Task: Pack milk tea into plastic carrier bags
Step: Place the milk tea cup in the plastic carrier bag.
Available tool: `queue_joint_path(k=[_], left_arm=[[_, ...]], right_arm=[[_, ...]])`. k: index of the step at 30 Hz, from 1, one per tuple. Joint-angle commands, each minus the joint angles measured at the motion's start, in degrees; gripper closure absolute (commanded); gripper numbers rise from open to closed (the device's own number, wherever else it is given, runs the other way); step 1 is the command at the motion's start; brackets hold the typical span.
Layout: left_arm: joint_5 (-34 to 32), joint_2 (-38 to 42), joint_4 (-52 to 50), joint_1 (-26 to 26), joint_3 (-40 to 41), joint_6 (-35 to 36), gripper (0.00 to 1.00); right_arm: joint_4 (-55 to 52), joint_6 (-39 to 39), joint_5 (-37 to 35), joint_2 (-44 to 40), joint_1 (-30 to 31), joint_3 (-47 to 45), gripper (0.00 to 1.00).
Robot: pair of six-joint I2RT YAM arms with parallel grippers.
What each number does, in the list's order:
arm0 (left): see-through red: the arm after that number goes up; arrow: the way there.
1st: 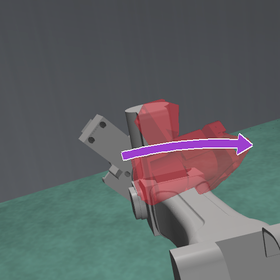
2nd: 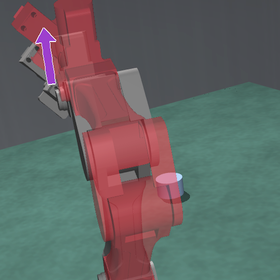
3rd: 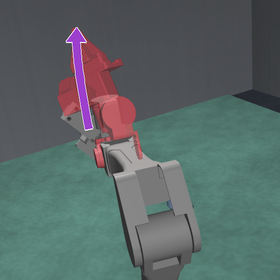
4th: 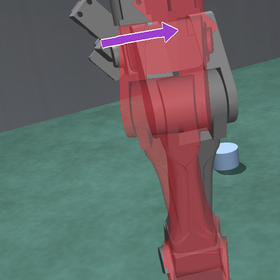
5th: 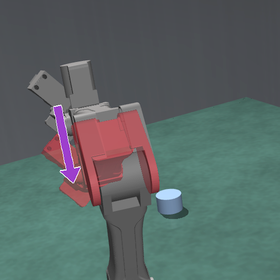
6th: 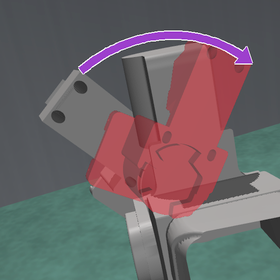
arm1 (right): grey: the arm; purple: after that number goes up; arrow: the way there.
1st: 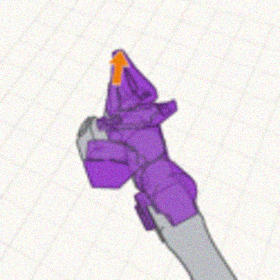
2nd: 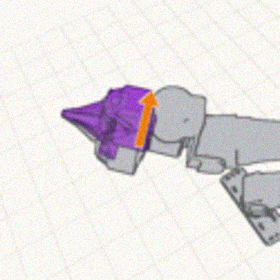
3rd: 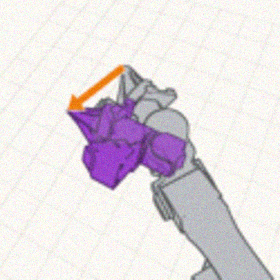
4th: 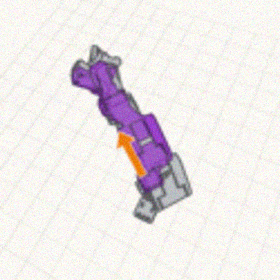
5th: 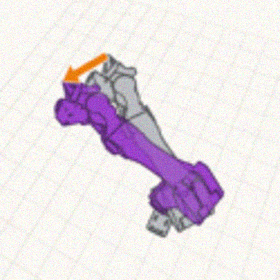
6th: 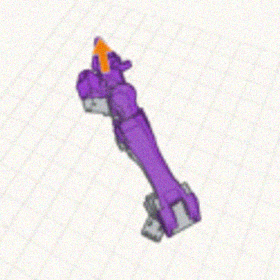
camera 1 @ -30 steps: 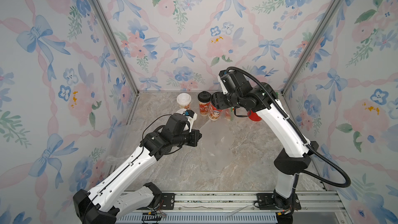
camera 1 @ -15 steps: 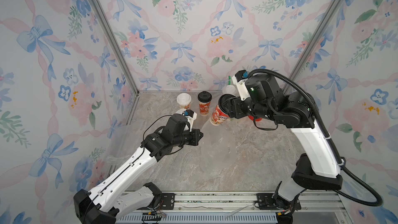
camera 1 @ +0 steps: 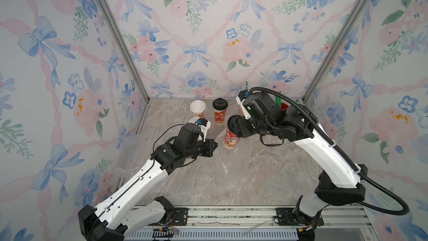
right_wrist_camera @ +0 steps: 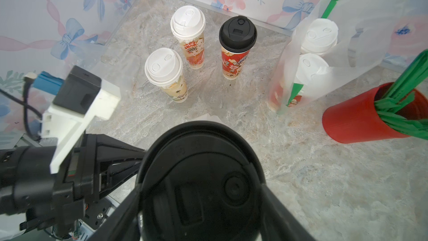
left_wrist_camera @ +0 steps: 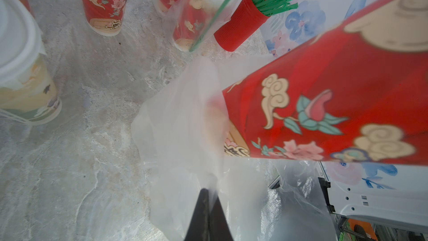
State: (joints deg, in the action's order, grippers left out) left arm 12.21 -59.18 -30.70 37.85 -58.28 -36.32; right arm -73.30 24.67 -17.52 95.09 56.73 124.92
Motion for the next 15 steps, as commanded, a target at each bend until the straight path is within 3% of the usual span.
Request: queue_joint_path(k=[1,15], left_arm=[[-0.7,1.1,0.7,0.0,0.4,-0.9,1.0],[-1.0,1.6,0.7,0.0,0.2,-1.0,1.0]], right_arm=[[7.5,0.9,-1.8,-1.8,0.2,-4.2,0.48],[19.6,1.8,-3.1,-1.4,-0.6,-17.2,0.49]])
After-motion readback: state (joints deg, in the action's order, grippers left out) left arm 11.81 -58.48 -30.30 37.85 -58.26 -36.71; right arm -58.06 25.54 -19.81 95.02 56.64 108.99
